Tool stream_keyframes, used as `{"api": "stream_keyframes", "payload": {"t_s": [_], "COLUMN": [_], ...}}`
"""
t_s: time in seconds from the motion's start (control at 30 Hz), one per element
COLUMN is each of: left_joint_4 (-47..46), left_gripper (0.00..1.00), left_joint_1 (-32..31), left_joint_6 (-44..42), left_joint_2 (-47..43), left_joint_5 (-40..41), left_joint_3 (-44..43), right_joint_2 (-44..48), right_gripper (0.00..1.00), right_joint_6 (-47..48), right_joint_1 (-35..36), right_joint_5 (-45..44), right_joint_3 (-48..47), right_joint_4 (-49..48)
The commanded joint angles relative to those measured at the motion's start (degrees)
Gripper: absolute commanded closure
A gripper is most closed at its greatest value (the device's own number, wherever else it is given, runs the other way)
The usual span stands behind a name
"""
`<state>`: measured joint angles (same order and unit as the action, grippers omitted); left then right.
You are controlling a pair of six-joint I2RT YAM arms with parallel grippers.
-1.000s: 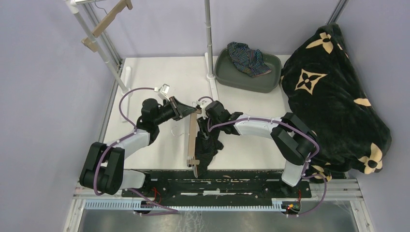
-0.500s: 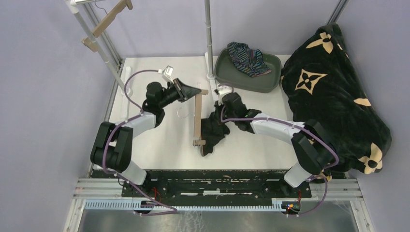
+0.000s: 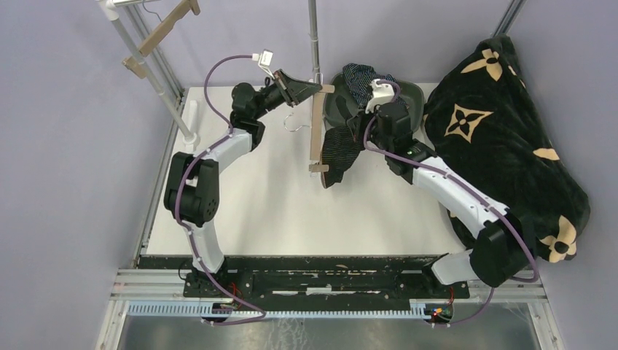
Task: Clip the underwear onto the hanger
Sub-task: Clamp the underwear onto the hanger.
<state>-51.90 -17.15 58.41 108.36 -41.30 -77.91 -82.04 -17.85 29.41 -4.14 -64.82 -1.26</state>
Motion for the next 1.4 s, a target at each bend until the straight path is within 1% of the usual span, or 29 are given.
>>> {"api": "stream_keyframes", "payload": {"t_s": [0.0, 0.03, 0.07, 0.1, 0.17, 0.2, 0.3, 0.4, 0.6, 0.8, 0.93, 1.13, 1.37], "left_joint_4": [-2.1, -3.0, -4.1, -5.6, -10.2, -13.8, -22.6, -27.2, -26.2, -28.2, -31.7, -34.0, -34.9], "left_gripper": [0.97, 0.97, 0.97, 0.97, 0.97, 0.97, 0.97, 0.97, 0.97, 0.97, 0.97, 0.97, 0.97], "left_joint_1": [-2.8, -3.4, -3.8, -4.3, -5.0, -5.2, -5.4, -5.5, -5.4, -5.4, -5.4, -5.3, -4.5], "left_joint_6": [1.7, 1.5, 1.6, 1.6, 2.8, 3.8, 7.8, 10.0, 7.3, 7.9, 10.0, 11.6, 12.4], "left_joint_2": [-0.7, -0.8, -0.8, -0.5, 0.6, 1.3, 4.2, 5.7, 3.0, 2.5, 3.5, 5.2, 5.7], "left_joint_5": [-2.6, -2.4, -2.3, -2.1, -1.8, -1.7, -2.0, -2.2, 1.0, 4.3, 5.8, 6.3, 6.6], "left_joint_3": [2.3, 5.1, 8.0, 10.8, 17.1, 19.6, 24.8, 27.8, 32.8, 36.1, 37.3, 37.4, 38.1], "right_joint_2": [4.7, 5.6, 6.8, 8.0, 10.5, 11.3, 11.9, 11.7, 6.3, -1.2, -5.1, -10.7, -18.7], "right_gripper": [0.73, 0.52, 0.38, 0.29, 0.19, 0.17, 0.17, 0.18, 0.23, 0.26, 0.30, 0.33, 0.37], "right_joint_6": [-1.6, -2.7, -3.7, -4.4, -4.6, -4.3, -3.5, -3.6, -3.0, -2.7, -2.8, -2.8, -2.1], "right_joint_1": [0.3, 0.3, 0.3, 0.3, 0.2, 0.3, 0.2, 0.3, 0.4, 1.2, 2.4, 5.3, 8.6], "right_joint_5": [-0.3, -0.2, 0.0, -0.2, -1.3, -2.1, -3.8, -3.3, 0.6, 4.1, 3.9, 1.5, -0.8], "right_joint_3": [3.4, 5.4, 7.8, 10.2, 14.2, 15.4, 15.9, 15.7, 14.3, 12.6, 12.0, 9.8, 4.6], "right_joint_4": [3.7, 4.6, 4.5, 3.7, 2.7, 2.8, 5.2, 5.7, 5.8, 3.4, 0.4, -4.5, -5.8]}}
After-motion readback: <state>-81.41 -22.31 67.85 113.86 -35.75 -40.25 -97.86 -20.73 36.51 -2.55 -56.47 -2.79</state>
